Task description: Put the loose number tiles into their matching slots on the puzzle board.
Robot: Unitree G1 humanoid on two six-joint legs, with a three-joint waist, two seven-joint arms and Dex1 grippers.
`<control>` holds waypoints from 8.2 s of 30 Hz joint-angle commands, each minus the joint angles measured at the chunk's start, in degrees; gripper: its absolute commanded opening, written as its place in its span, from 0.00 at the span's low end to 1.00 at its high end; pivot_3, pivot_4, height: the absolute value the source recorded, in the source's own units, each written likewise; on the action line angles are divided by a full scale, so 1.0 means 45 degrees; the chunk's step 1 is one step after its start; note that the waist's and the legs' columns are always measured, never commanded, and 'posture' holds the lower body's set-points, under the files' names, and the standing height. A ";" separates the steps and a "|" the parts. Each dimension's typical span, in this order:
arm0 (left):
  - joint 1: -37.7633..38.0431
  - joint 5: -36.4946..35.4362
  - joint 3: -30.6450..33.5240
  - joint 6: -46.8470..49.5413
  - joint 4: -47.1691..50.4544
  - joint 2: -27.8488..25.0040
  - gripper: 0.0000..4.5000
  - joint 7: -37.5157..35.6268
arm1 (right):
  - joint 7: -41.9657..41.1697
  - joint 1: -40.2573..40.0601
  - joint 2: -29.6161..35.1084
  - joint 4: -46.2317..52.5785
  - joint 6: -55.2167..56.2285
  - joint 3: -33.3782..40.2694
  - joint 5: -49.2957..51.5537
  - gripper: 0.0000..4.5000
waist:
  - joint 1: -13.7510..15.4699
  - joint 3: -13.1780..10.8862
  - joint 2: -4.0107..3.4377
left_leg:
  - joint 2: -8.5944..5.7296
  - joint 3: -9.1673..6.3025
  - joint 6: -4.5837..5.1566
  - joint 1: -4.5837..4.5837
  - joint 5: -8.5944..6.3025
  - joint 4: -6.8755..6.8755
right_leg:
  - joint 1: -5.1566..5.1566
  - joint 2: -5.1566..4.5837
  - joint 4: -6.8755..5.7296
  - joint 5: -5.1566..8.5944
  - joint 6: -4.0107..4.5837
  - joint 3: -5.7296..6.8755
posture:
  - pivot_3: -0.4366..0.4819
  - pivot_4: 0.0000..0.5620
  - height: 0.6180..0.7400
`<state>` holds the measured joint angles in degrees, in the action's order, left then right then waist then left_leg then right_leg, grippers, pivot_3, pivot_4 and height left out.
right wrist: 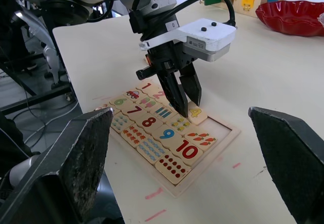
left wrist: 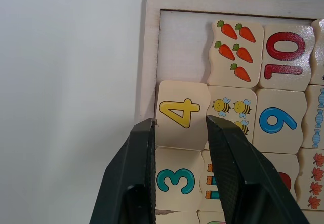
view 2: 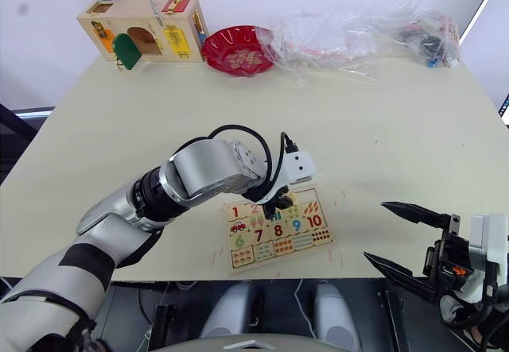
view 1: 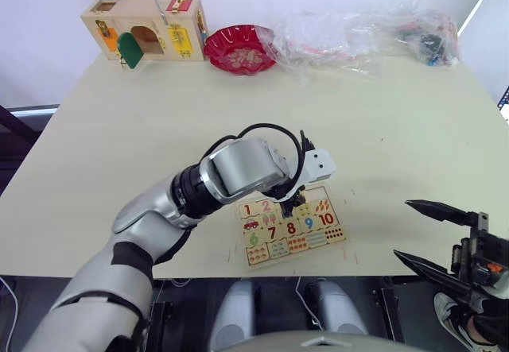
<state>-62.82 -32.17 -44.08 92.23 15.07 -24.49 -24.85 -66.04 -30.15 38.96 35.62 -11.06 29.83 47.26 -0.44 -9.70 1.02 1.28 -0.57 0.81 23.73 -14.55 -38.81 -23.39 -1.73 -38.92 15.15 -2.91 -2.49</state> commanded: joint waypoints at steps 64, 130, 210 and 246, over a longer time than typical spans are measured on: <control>0.3677 0.6968 0.2476 -1.5480 -0.4686 -0.1058 0.01 -0.9922 | 0.0108 -0.0146 -0.0054 0.0395 0.0080 0.0145 0.0381 1.00 | 0.0244 0.0007 -0.0015 | -0.0003 0.0045 0.0002 0.0007 0.0000 -0.0010 | 0.0006 -0.0002 0.0007 -0.0001 0.0000 0.0017 | 0.48 0.27 1.00; 1.5999 -0.0090 1.5913 -1.4852 -0.1055 -0.3520 0.97 -0.7329 | 0.2819 -0.0667 -0.1849 -0.0705 0.0366 -0.0447 -0.0848 1.00 | -0.0024 0.0024 -0.0001 | 0.0049 0.0019 0.0001 -0.0023 -0.0002 0.0020 | 0.0012 -0.0039 0.0012 0.0000 0.0005 0.0018 | 0.48 0.27 1.00; 0.2832 0.5236 0.5208 -2.6625 -1.8068 -0.5194 0.61 -1.5032 | -0.0465 -0.0586 0.0510 0.0953 -0.1484 0.0570 0.0922 1.00 | -0.0038 0.0034 0.0064 | 0.0005 0.0051 0.0002 -0.0003 -0.0001 0.0011 | 0.0010 -0.0015 0.0002 -0.0005 -0.0002 0.0040 | 0.48 0.27 1.00; -0.0211 0.2975 0.2686 -0.3431 0.1696 -0.4489 0.24 -0.8918 | -0.0781 -0.0963 0.0184 0.0032 -0.0790 0.1717 0.0403 1.00 | -0.0047 0.0022 0.0064 | 0.0004 0.0018 0.0003 0.0001 -0.0001 -0.0011 | 0.0027 0.0001 0.0007 0.0001 -0.0008 0.0041 | 0.48 0.27 1.00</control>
<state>-61.70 -19.60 -31.00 73.07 20.75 -45.73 -67.79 -69.29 -34.40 39.90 35.18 -15.78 35.56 49.17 -0.66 -9.61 1.31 1.29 -0.50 0.82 23.72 -14.55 -38.86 -23.27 -1.72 -38.89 15.16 -2.94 -2.33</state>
